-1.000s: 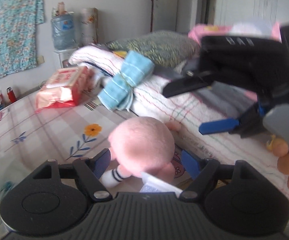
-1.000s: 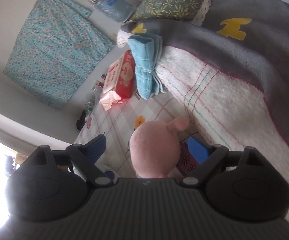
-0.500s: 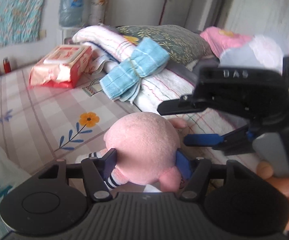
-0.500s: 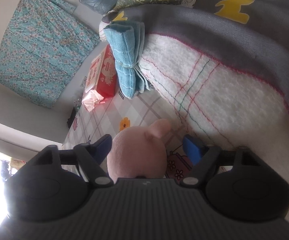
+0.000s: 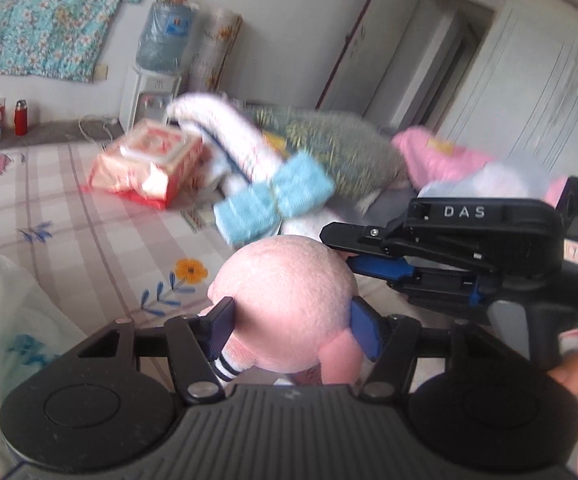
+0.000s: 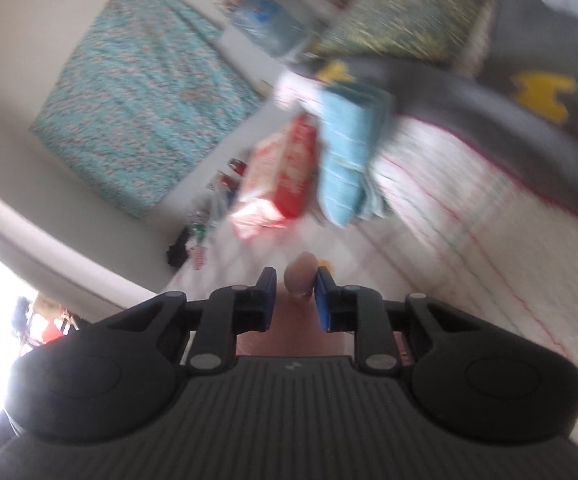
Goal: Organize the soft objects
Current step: 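Carry the plush pig over the cardboard box with the left gripper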
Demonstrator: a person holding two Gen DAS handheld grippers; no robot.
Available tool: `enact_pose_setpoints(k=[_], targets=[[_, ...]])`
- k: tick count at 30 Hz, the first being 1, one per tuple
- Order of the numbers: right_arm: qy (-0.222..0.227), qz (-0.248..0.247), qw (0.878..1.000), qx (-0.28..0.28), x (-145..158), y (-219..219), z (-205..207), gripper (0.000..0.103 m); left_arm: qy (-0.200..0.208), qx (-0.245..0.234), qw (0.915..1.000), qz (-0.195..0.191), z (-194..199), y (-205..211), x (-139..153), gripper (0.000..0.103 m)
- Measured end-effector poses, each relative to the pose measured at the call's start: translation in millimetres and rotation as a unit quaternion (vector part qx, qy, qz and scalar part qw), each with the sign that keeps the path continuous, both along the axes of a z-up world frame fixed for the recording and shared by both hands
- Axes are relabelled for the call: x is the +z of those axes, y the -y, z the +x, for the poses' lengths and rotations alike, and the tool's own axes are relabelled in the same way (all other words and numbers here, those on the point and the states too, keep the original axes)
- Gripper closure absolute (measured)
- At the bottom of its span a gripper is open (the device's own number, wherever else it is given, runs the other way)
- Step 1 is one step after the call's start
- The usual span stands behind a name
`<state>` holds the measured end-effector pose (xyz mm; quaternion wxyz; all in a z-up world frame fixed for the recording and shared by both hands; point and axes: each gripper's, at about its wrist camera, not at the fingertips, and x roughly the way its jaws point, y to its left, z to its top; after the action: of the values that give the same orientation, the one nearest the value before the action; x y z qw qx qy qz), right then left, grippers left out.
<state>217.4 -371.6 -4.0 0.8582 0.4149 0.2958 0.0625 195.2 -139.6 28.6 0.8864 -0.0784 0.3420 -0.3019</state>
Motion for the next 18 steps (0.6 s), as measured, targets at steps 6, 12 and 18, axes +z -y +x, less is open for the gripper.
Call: enact_pose_setpoints(k=[6,12,18], targets=[[0.077,-0.034,0.996,0.042,67,-29,-18,0.083,0.039,0.021,0.9983,-0.038,-27,-49,47,0.040],[0.135,-0.045,0.983,0.119,113,-86,-25,0.083,0.074,0.070,0.9938,-0.044,-60,-119,84,0.040],[0.157,-0.034,0.960,0.228,141,-178,-21,0.083,0.053,0.147,0.9861,-0.057,-88,-210,97,0.040]])
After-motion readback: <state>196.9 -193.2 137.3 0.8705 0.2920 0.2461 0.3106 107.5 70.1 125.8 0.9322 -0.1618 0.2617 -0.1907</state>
